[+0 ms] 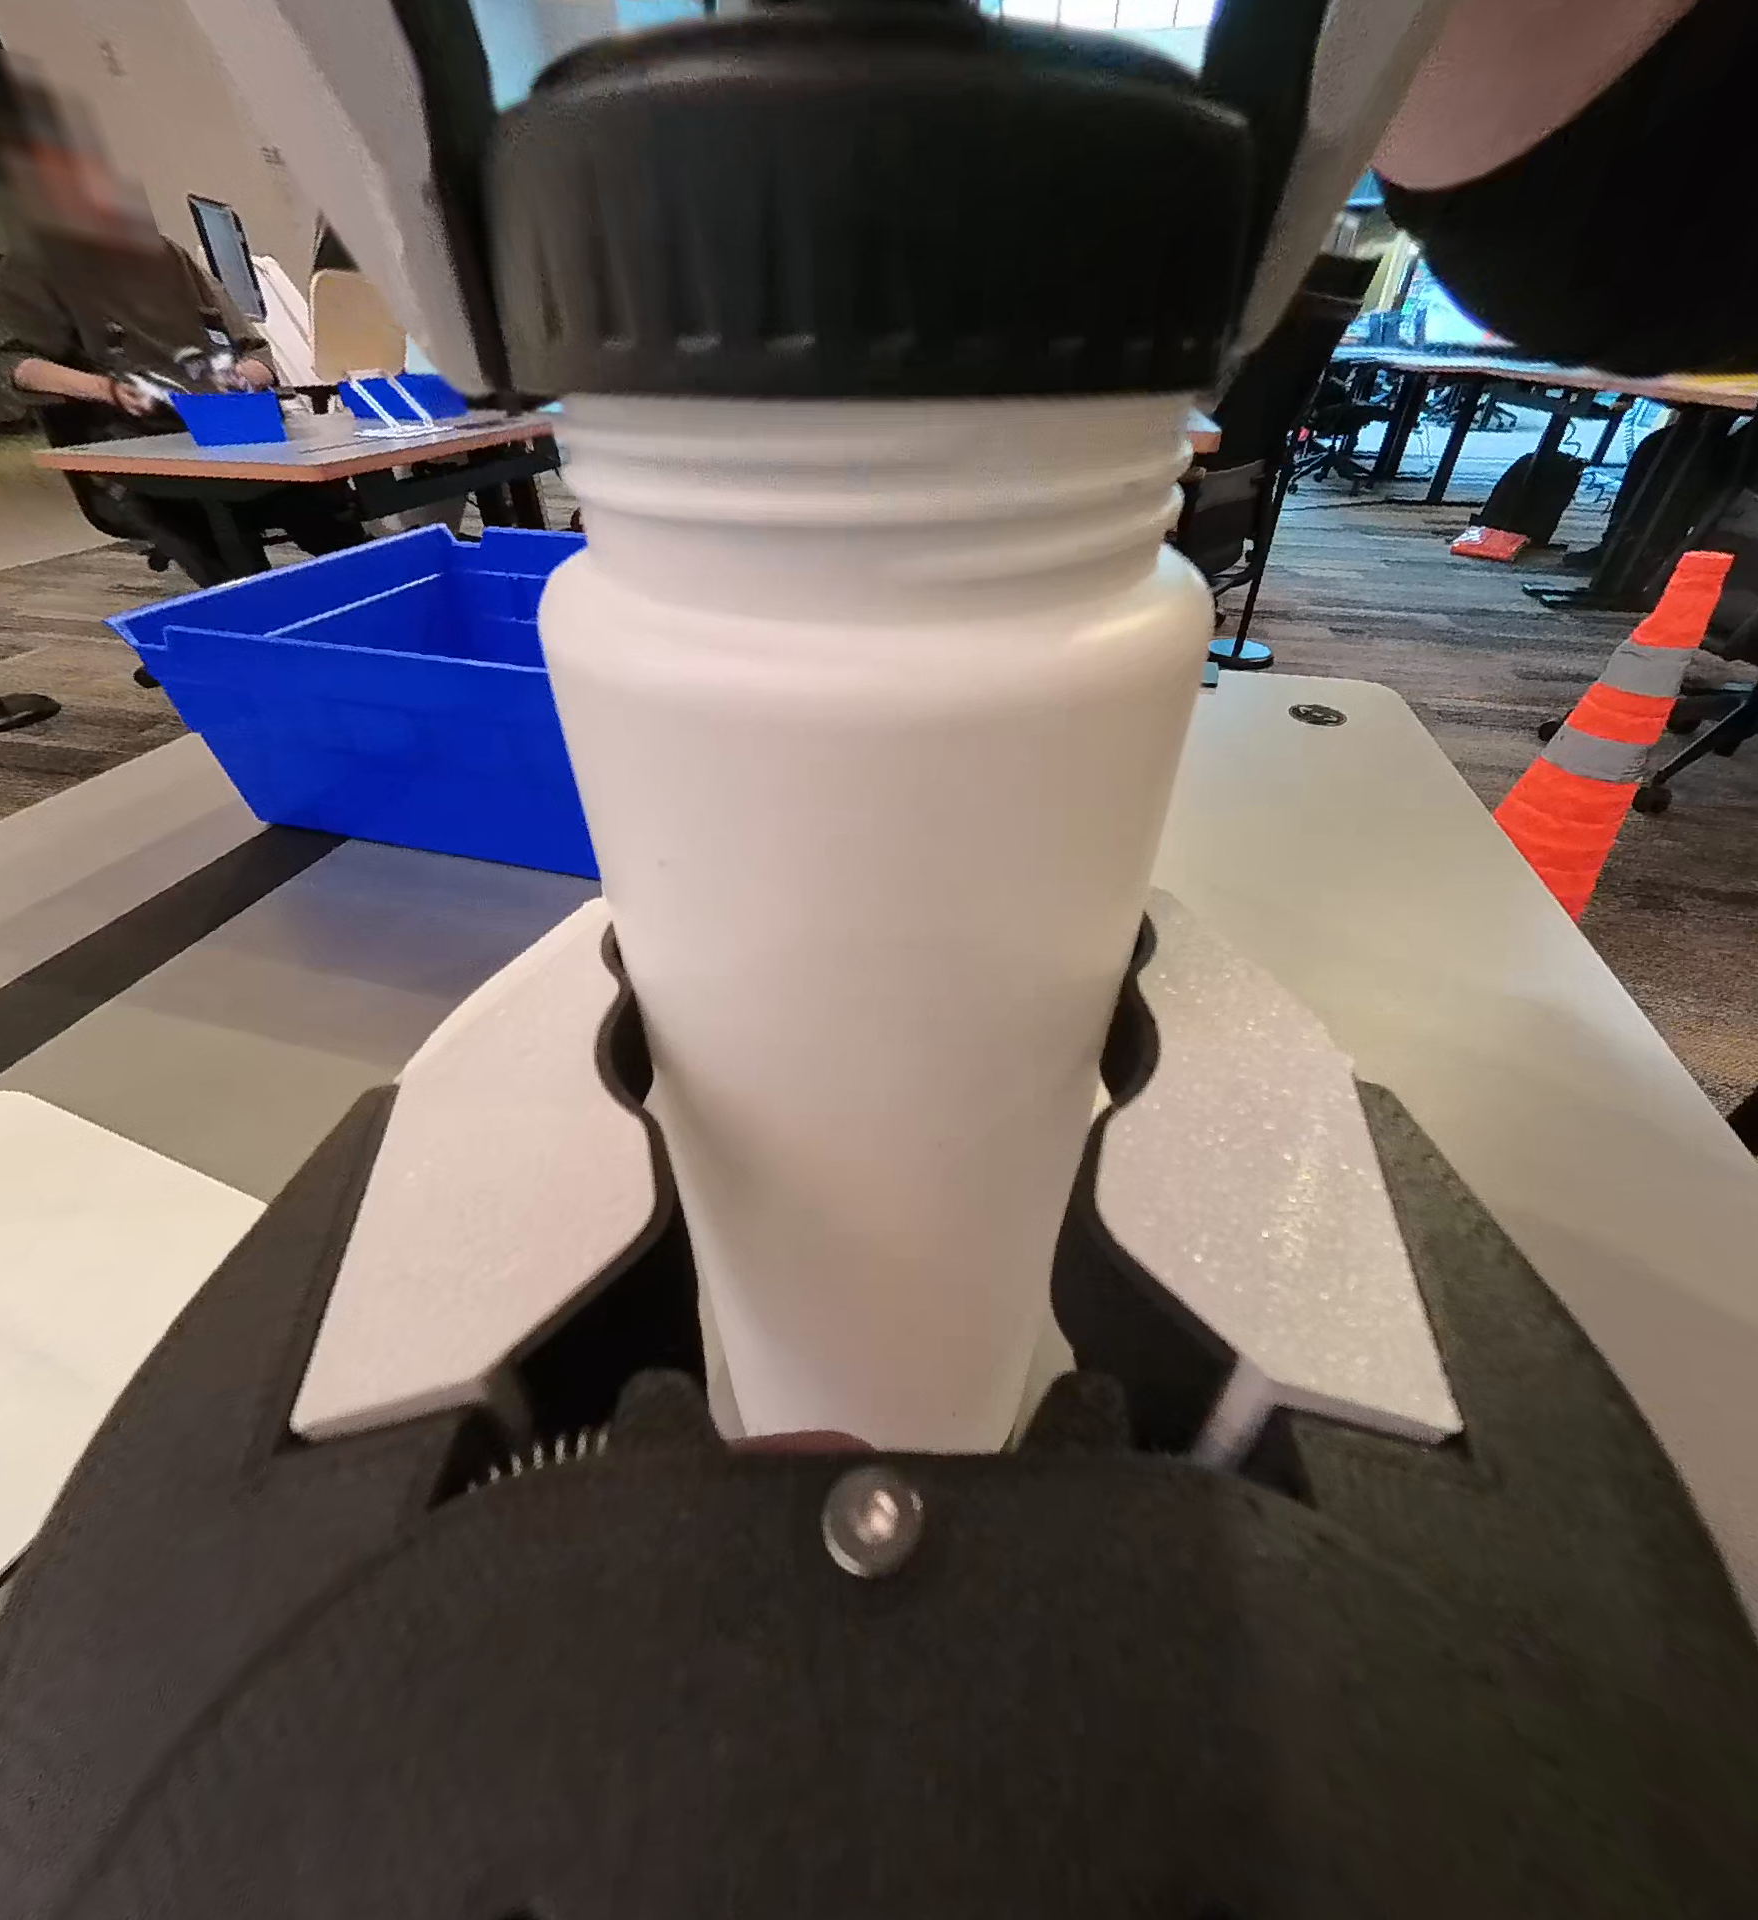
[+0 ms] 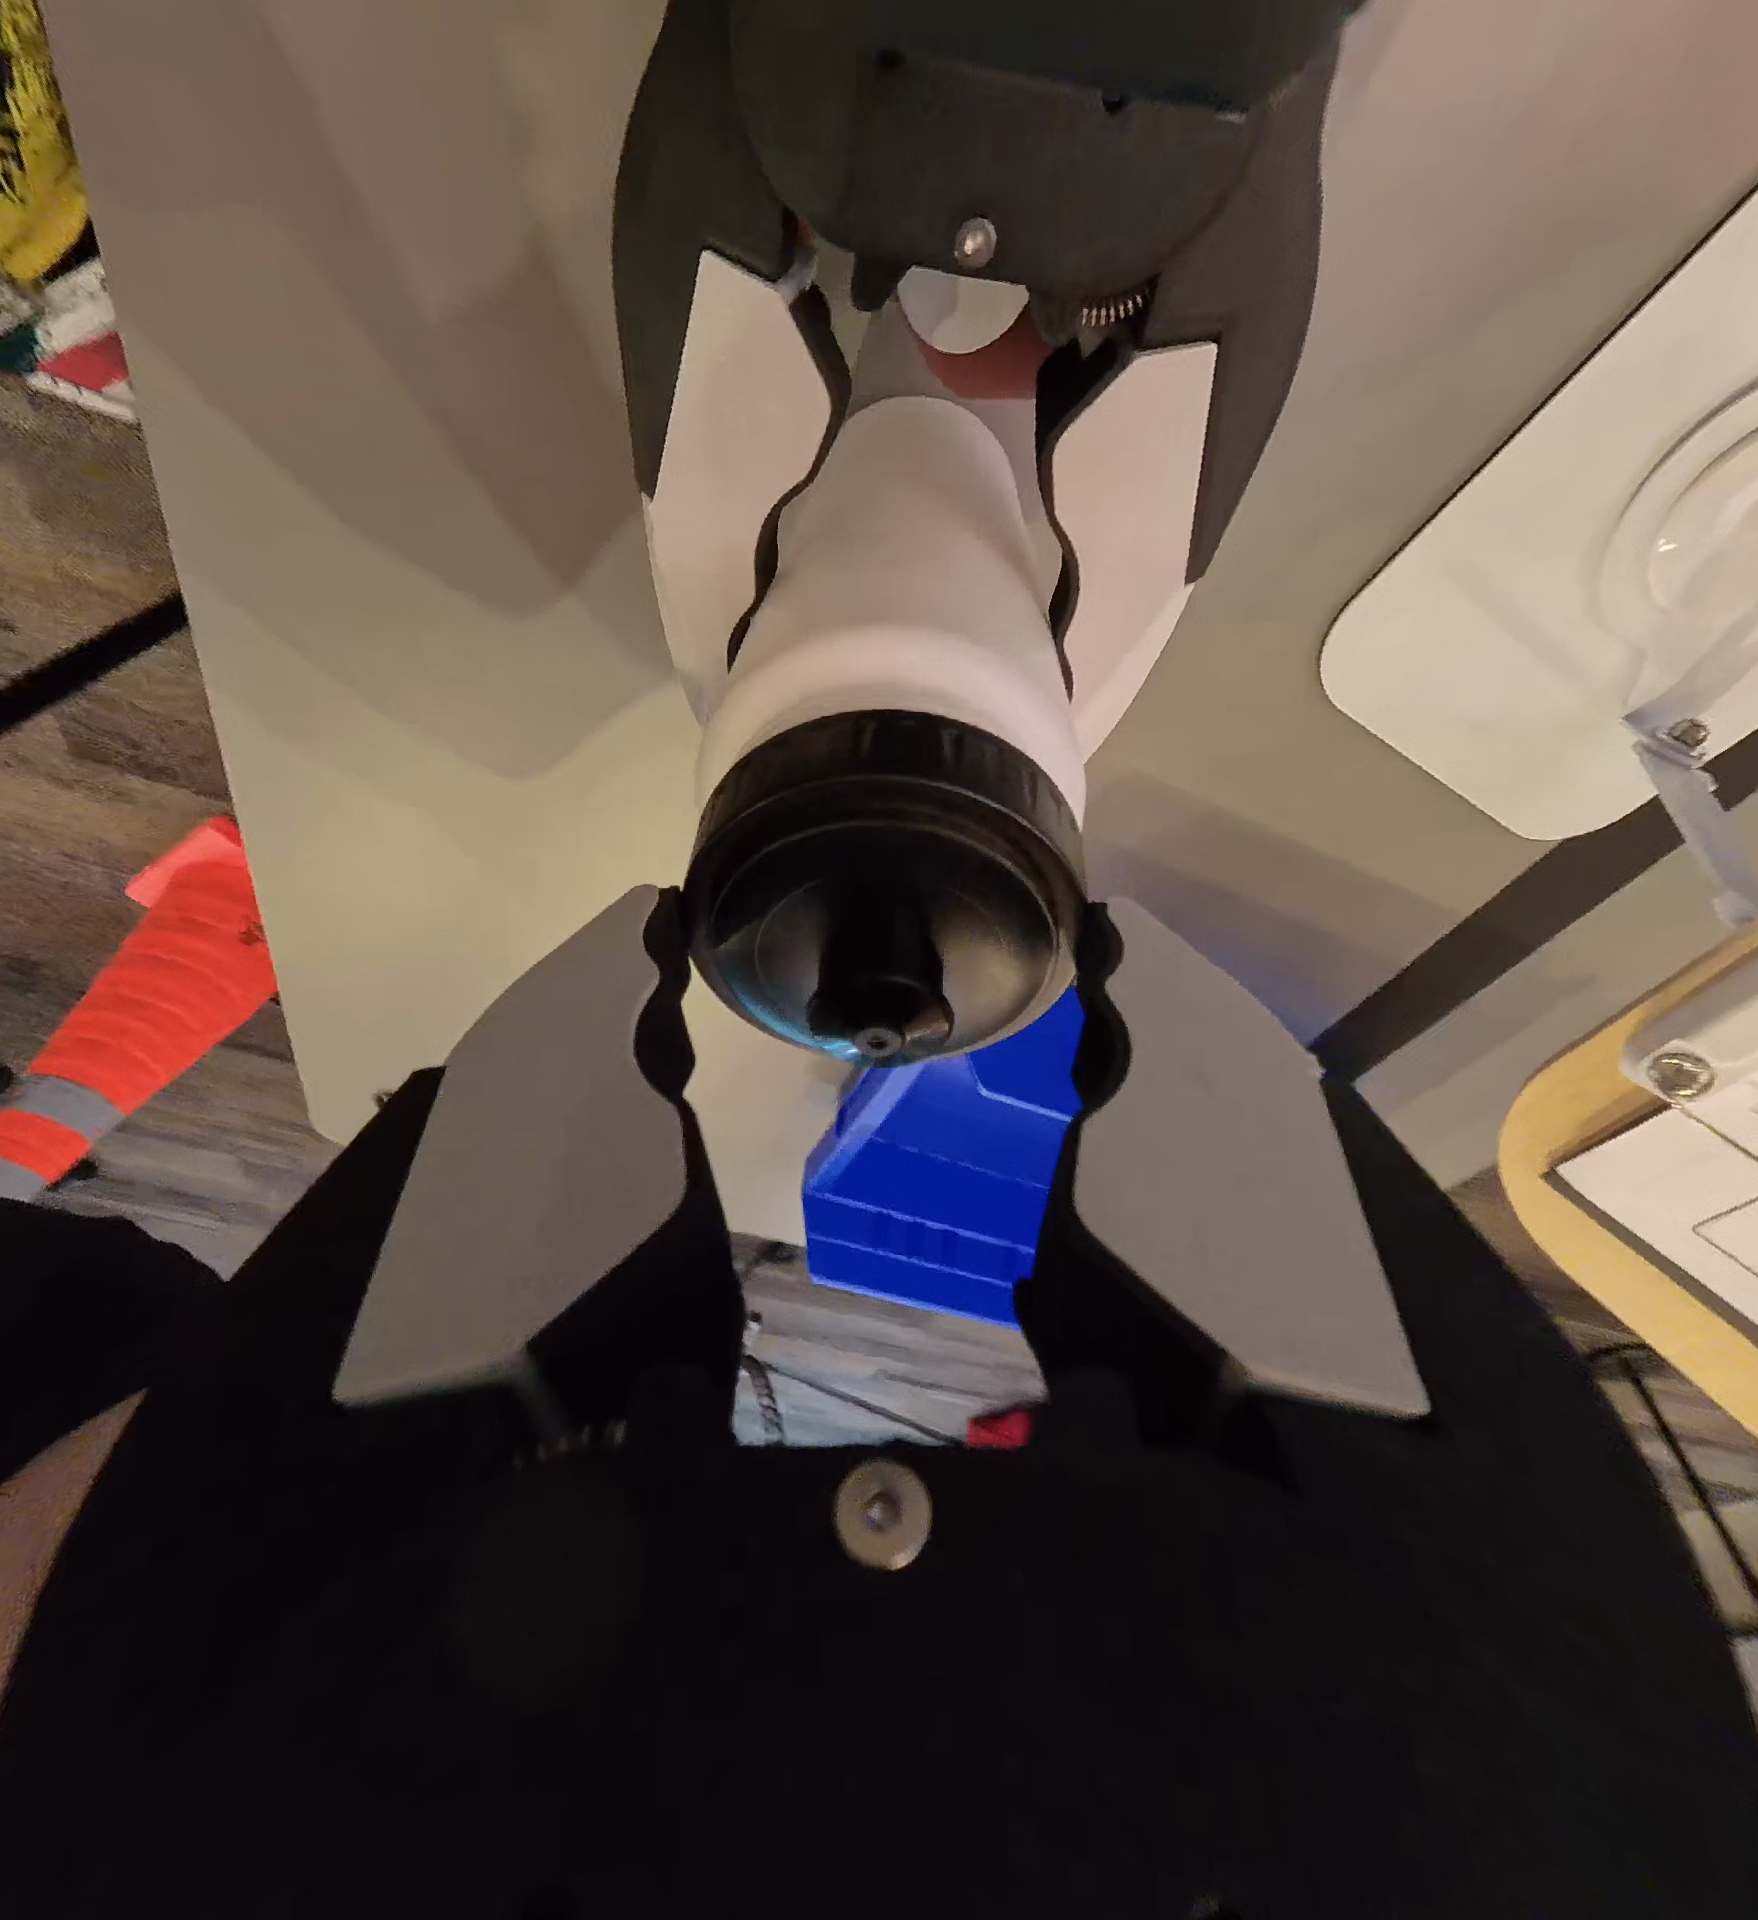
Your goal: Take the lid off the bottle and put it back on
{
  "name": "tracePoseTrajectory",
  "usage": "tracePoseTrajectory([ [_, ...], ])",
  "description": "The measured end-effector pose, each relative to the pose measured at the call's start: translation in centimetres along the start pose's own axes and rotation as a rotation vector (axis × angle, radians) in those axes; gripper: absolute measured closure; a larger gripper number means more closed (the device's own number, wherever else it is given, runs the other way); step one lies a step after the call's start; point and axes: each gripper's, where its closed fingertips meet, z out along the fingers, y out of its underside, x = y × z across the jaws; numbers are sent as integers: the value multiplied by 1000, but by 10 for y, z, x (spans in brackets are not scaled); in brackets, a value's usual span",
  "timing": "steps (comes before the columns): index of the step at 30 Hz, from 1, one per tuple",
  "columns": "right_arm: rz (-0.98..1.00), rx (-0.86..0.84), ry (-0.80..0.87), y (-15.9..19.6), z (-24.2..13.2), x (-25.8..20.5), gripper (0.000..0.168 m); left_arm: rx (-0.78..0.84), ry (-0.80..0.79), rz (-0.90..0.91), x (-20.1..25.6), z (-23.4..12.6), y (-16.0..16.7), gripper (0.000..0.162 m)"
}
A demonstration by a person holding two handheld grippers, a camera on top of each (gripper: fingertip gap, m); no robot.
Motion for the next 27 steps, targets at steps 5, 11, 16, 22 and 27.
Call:
tracePoseTrajectory([
  [5, -78, -96, 10, -1, 2, -1, 96, 0, 5, 1, 1, 1, 0, 76],
  [11, -53, -126, 9, -4, 5, -1, 96, 4, 4, 0, 1, -1, 0, 76],
  [16, 182, -64, -54, -6, 5, -3, 95, 2, -3, 1, 1, 0, 0, 76],
  [22, 243, 22, -7, -6, 3, 1, 71, -1, -8, 1, 0, 0, 0, 76],
  [27, 79, 120, 58, -13, -12, -2, 84, 1, -9, 1, 0, 0, 0, 76],
])
